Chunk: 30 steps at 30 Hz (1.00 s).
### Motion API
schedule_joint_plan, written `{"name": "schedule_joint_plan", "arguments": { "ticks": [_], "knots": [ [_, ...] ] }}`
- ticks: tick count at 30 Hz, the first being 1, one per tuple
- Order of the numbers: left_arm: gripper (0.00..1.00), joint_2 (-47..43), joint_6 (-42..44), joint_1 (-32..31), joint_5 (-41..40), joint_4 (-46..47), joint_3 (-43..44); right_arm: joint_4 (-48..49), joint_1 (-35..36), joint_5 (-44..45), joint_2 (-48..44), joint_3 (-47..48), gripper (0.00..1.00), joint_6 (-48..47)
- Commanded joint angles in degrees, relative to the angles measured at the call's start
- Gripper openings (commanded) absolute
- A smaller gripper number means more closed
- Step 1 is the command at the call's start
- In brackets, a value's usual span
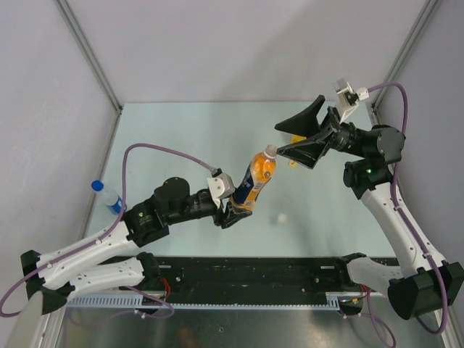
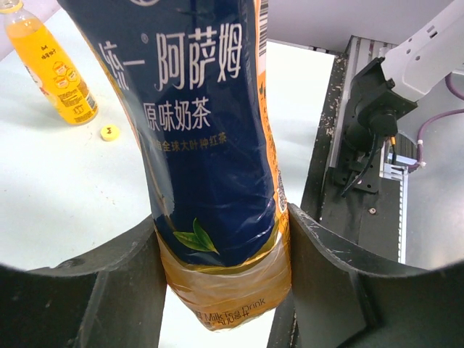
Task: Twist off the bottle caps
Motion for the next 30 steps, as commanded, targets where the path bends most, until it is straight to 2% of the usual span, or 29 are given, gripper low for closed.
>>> {"name": "schedule_joint_plan", "arguments": {
  "ticks": [1,10,16,18,20,24,26,27,28,29,30],
  "knots": [
    [0.0,-1.15,0.84,0.51,-1.76,2.4,-0.47,-1.49,0.57,0.76,-0.01,0.43,0.96,-2.54],
    [0.0,-1.14,0.66,0.51,-0.8,2.39,0.43,-8.09,4.72,1.65,0.61,0.45,0.96,-9.19],
    [0.0,-0.99,0.53,0.51,-0.4,2.41,0.85,-13.42,6.74,3.0,0.26,0.49,0.89,-14.42],
    [0.0,-0.91,0.45,0.51,-0.57,2.41,0.94,-14.34,7.12,3.33,0.18,0.52,0.82,-15.41],
    [0.0,-0.87,0.41,0.51,-0.66,2.41,1.03,-14.72,7.28,3.41,0.22,0.46,0.64,-15.83],
    [0.0,-0.73,0.35,0.51,-0.85,2.4,1.18,-15.13,7.36,3.73,0.11,0.5,0.13,-16.19],
    [0.01,-0.67,0.27,0.49,-1.15,2.41,1.22,-15.41,7.37,4.08,0.05,0.52,0.03,-16.44],
    [0.04,-0.66,0.16,0.5,-1.36,2.41,1.27,-15.52,7.37,4.16,0.01,0.48,0.02,-16.6],
    [0.13,-0.57,0.05,0.51,-1.59,2.41,1.34,-15.58,7.37,4.19,-0.01,0.46,0.01,-16.77],
    [0.29,-0.52,0.0,0.51,-1.8,2.41,1.42,-15.61,7.37,4.3,0.03,0.45,0.0,-16.85],
    [0.51,-0.45,-0.15,0.51,-2.12,2.41,1.5,-15.63,7.37,4.4,0.0,0.48,0.0,-16.89]
  ]
}}
